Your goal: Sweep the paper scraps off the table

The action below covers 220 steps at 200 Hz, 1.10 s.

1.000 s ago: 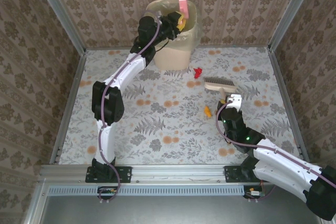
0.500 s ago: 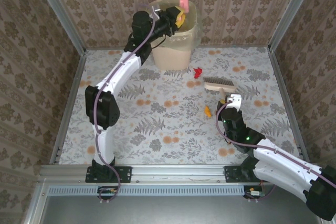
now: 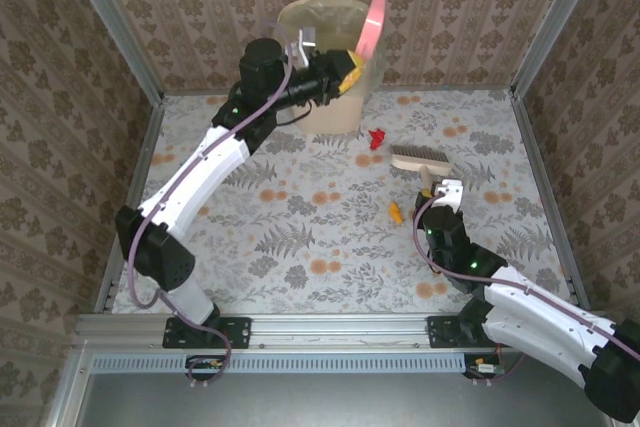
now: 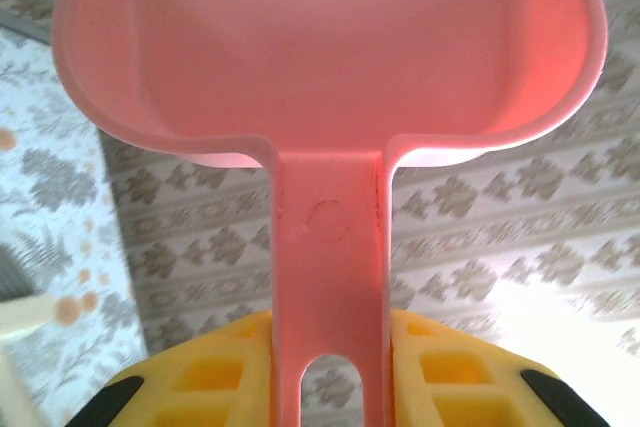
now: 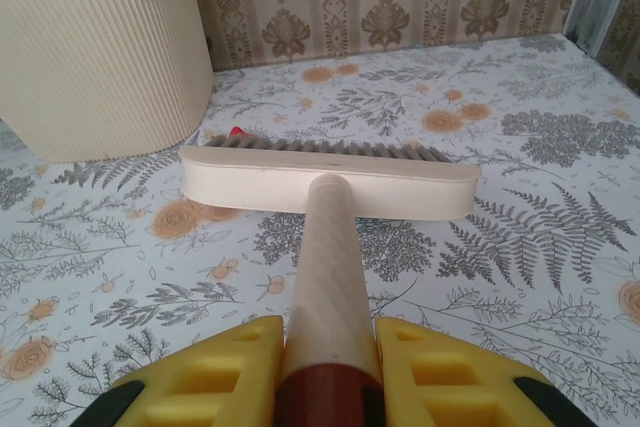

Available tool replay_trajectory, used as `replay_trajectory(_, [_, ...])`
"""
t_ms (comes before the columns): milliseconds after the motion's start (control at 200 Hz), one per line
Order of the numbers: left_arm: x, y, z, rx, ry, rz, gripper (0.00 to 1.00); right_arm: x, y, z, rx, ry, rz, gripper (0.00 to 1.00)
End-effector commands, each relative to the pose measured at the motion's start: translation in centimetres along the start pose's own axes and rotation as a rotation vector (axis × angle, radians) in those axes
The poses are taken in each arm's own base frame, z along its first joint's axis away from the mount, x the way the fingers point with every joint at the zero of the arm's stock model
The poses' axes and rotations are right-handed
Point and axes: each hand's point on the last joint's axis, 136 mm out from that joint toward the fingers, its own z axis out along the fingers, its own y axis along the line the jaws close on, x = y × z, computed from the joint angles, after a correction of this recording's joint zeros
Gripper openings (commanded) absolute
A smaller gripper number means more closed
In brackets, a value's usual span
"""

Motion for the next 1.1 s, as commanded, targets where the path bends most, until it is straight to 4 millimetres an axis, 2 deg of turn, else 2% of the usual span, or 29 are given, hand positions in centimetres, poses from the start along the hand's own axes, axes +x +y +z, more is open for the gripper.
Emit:
replay_trajectory(0, [2.9,-0.2,-2.2,-0.057,0.035,0.174,0.0,-1.0,-1.0,-0.3,0.046,-0.045,0.037,0.0])
replay_trajectory(100, [5.4,0.7,-3.8,-0.126,0.051,0.269,0.0,-1.1,-1.4,-0.4,0.061,-0.049,0.043,0.0])
replay_trajectory(220, [7.9,3.2,-6.1,-0.268,0.046,0.39,0.0,-1.2,-1.8,-0.6,0.075,-0.057,0.051,0.0])
replay_trajectory(390, [11.0,8.2,-9.7,-0.459,0.068,0.519,0.0,-1.3,-2.7,-0.9,0.103,-0.076,0.077,0.0])
replay_trajectory(490, [11.7,11.3,-12.1,-0.568,0.05,0.576,0.0,-1.2,-3.0,-1.0,0.114,-0.076,0.088,0.0])
replay_trajectory(585, [13.0,14.0,-13.5,-0.644,0.074,0.625,0.0,-1.2,-3.2,-1.0,0.124,-0.073,0.1,0.0])
replay_trajectory(810, [15.9,21.0,-14.8,-0.828,0.184,0.738,0.0,-1.3,-3.6,-0.9,0.148,-0.066,0.107,0.0])
replay_trajectory(950, [16.9,25.1,-14.8,-0.933,0.256,0.778,0.0,-1.6,-3.6,-1.0,0.151,-0.056,0.121,0.0])
replay_trajectory(1095, [17.1,28.4,-14.8,-1.046,0.322,0.842,0.0,-1.5,-3.5,-0.8,0.144,-0.04,0.126,0.0])
